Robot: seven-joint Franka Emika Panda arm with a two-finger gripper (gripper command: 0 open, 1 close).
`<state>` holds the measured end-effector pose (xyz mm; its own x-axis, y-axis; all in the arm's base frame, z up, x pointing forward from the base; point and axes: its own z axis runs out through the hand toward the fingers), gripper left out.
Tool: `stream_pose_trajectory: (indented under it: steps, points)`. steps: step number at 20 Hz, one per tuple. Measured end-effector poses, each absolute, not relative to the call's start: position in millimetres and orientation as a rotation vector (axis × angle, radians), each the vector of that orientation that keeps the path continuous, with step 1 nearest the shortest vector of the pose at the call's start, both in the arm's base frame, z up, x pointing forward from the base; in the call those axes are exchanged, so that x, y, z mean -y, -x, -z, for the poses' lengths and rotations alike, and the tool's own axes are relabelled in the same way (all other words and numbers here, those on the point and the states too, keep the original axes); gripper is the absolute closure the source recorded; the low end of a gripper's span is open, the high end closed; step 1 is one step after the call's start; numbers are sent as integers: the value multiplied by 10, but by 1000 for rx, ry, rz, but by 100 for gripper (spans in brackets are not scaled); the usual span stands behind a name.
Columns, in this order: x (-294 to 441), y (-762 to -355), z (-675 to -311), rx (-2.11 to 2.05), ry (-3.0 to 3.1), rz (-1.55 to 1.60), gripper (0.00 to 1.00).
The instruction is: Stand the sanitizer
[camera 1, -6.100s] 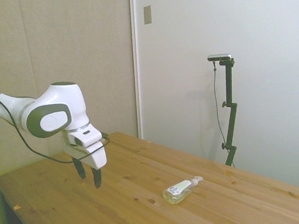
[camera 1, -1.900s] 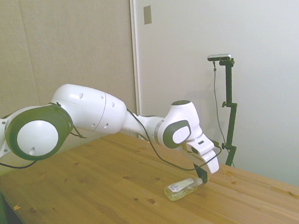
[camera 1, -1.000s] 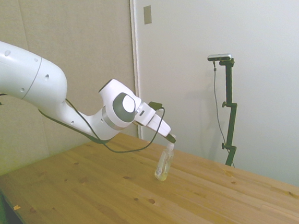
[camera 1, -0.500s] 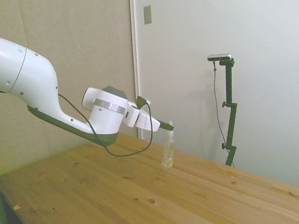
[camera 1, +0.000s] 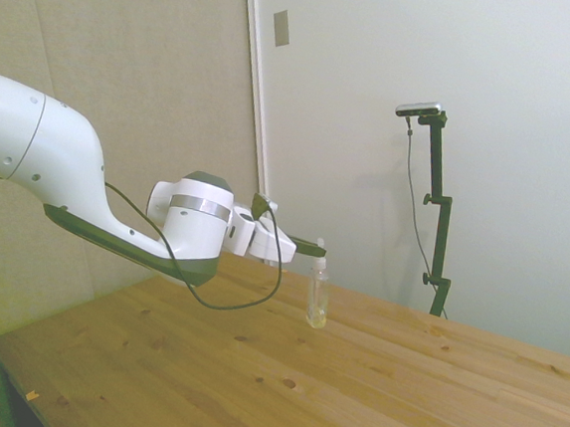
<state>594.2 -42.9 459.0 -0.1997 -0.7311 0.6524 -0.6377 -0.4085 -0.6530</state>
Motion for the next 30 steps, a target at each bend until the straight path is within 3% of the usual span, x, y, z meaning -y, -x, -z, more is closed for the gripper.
stream_pose_trajectory:
  steps: [11, 12, 30]
  points:
    - [553, -6044, -4233, -1722, 1976, 1648, 100]
    - [564, -6062, -4220, -1722, 1978, 1650, 0]
    - [382, -6086, -4193, -1685, 1997, 1633, 0]
